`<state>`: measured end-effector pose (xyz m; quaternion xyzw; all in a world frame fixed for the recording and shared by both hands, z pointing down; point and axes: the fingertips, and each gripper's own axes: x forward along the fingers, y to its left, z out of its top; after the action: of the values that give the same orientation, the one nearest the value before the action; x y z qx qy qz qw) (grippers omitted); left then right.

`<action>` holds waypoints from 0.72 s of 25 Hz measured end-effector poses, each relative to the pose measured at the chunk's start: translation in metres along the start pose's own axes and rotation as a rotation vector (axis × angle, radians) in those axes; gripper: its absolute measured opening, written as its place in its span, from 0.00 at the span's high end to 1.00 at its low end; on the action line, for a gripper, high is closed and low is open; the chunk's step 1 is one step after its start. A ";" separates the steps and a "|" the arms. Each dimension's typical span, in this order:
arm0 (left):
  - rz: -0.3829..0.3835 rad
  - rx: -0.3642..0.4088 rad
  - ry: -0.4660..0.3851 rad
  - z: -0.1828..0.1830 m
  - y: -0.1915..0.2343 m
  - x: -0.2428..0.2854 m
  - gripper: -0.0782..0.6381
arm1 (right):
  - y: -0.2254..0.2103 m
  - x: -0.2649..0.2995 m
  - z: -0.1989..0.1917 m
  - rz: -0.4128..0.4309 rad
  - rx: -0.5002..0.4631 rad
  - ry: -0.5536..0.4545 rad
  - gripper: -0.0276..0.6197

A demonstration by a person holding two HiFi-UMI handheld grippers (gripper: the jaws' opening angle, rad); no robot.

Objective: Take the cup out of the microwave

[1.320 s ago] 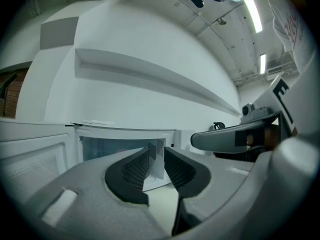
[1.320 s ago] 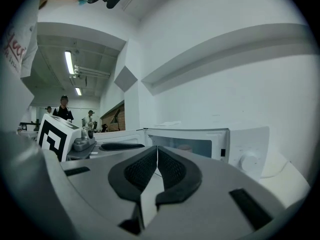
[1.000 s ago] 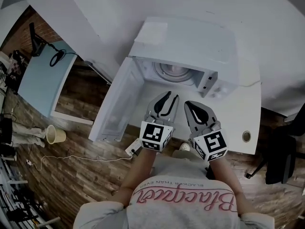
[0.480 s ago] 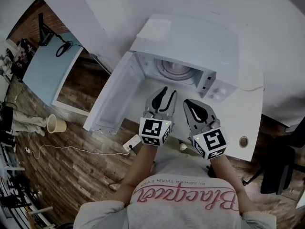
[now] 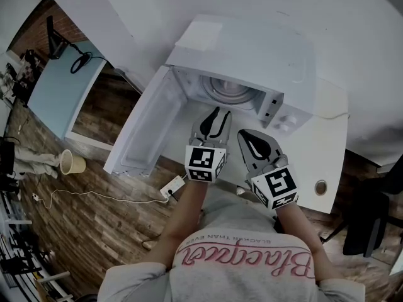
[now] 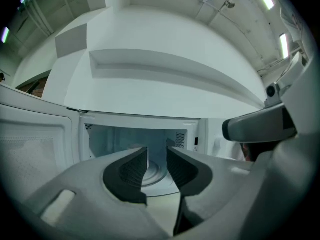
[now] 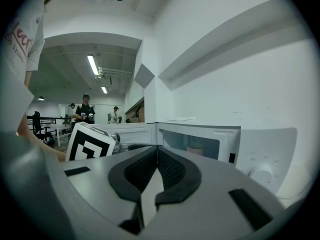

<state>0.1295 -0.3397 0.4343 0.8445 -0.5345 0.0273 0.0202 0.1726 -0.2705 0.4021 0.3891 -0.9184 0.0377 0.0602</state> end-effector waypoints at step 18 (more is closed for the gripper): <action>0.026 0.033 0.064 -0.035 0.036 0.060 0.72 | -0.026 0.025 0.001 -0.010 -0.014 0.006 0.94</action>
<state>0.1217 -0.4076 0.4731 0.8365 -0.5438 0.0631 0.0231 0.1737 -0.3062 0.4053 0.3931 -0.9166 0.0320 0.0657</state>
